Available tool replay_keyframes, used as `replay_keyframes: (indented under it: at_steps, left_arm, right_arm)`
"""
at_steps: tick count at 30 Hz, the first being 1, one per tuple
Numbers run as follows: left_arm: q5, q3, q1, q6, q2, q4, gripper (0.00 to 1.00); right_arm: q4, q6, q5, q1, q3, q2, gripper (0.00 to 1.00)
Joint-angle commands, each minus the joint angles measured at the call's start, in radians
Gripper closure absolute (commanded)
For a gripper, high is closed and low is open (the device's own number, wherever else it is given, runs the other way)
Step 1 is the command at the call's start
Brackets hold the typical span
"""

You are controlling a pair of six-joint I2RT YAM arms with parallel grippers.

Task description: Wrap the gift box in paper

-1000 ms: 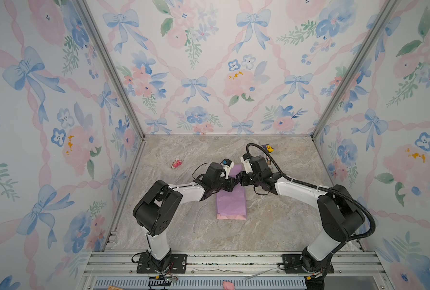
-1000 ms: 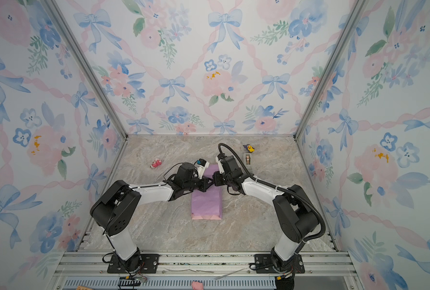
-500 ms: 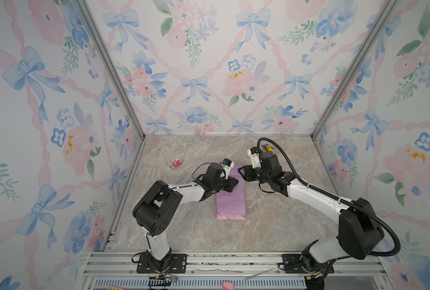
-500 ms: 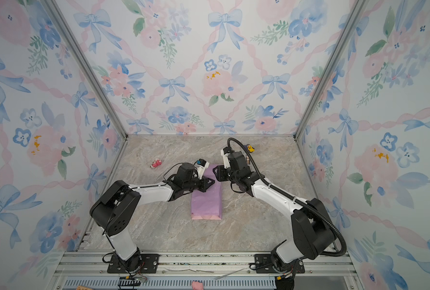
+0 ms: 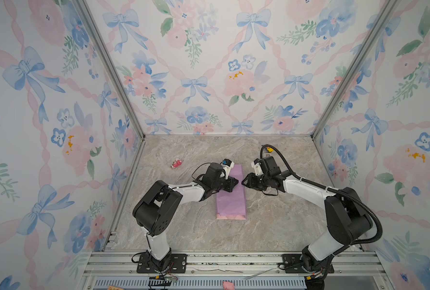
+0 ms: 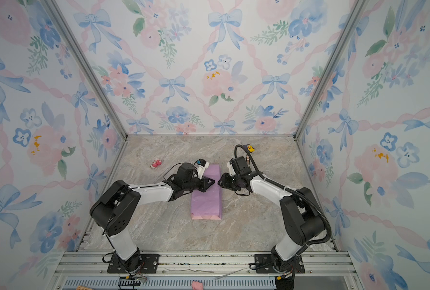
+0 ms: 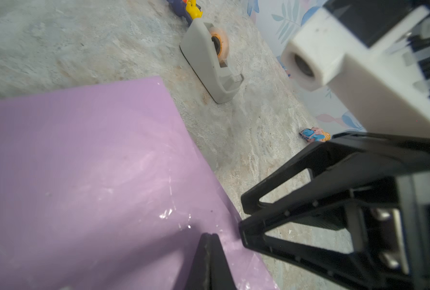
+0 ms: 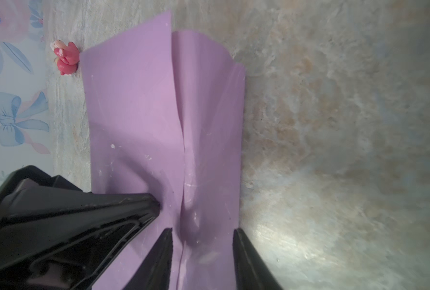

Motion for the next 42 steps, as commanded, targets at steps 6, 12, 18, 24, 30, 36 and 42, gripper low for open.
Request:
replay_keyframes:
  at_steps: [6, 12, 18, 24, 30, 36, 42]
  left_arm:
    - [-0.054, -0.063, 0.003, 0.009, 0.046, -0.197, 0.95]
    - [-0.057, -0.062, 0.002, 0.009, 0.043, -0.197, 0.95]
    - [-0.049, -0.048, 0.003, 0.004, 0.029, -0.2, 0.95]
    - [-0.056, -0.032, 0.002, 0.01, 0.011, -0.214, 0.95]
    - [-0.052, -0.045, 0.003, 0.009, 0.024, -0.202, 0.95]
    - [-0.055, -0.047, 0.002, 0.01, 0.024, -0.202, 0.95]
    - [-0.055, -0.048, 0.003, 0.01, 0.027, -0.202, 0.95]
  right_arm:
    - [0.033, 0.038, -0.058, -0.003, 0.048, 0.075, 0.58]
    - [0.025, 0.042, -0.054, -0.01, 0.041, 0.098, 0.68]
    - [0.015, 0.041, -0.049, -0.014, 0.029, 0.107, 0.72]
    - [-0.023, 0.033, -0.036, -0.021, 0.044, 0.025, 0.56]
    - [-0.096, 0.004, -0.027, -0.038, 0.069, -0.021, 0.57]
    - [-0.062, 0.018, -0.065, -0.029, 0.09, 0.003, 0.67]
    - [-0.047, 0.028, -0.092, -0.019, 0.101, 0.067, 0.74]
